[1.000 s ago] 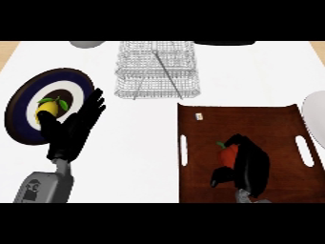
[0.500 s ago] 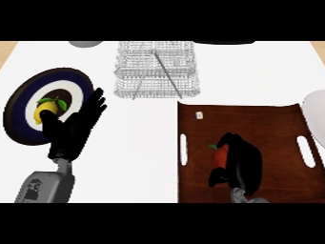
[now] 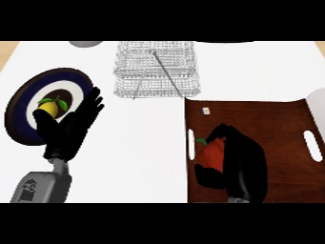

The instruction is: Pick the bell pepper from the tray and place it in the tiered basket

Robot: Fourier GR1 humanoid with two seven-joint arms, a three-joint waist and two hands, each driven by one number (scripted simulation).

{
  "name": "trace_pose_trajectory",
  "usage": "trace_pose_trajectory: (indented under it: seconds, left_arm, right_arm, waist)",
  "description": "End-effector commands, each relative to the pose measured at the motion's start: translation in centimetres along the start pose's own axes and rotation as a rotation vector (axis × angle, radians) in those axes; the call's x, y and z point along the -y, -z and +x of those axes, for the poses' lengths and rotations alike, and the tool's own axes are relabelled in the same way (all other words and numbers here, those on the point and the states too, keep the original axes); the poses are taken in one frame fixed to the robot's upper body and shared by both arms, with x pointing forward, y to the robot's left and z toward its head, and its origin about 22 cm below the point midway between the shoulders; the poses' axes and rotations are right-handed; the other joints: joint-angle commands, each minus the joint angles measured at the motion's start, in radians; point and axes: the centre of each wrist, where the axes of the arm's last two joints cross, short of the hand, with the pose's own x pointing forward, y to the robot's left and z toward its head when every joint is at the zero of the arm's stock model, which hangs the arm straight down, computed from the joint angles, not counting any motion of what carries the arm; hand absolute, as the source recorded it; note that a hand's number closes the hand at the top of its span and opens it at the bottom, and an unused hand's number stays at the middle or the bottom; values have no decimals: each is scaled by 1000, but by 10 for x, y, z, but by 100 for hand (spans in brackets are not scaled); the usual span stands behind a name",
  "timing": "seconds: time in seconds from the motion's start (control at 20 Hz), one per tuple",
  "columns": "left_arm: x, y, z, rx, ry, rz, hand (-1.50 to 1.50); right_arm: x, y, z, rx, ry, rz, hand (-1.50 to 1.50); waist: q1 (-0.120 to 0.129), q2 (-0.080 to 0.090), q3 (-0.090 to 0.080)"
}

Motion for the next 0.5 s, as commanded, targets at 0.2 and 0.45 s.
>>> trace_pose_trajectory:
  seconds: [0.2,0.45]
  left_arm:
    - [9,1,9,-2,7,2,0]
    - [16,0,0,10,-11,2,0]
  right_arm:
    - [99,-38,51,138,116,-197,150]
    - [140,-55,77,210,136,-284,150]
  waist:
    - [7,2,2]
    - [9,2,1]
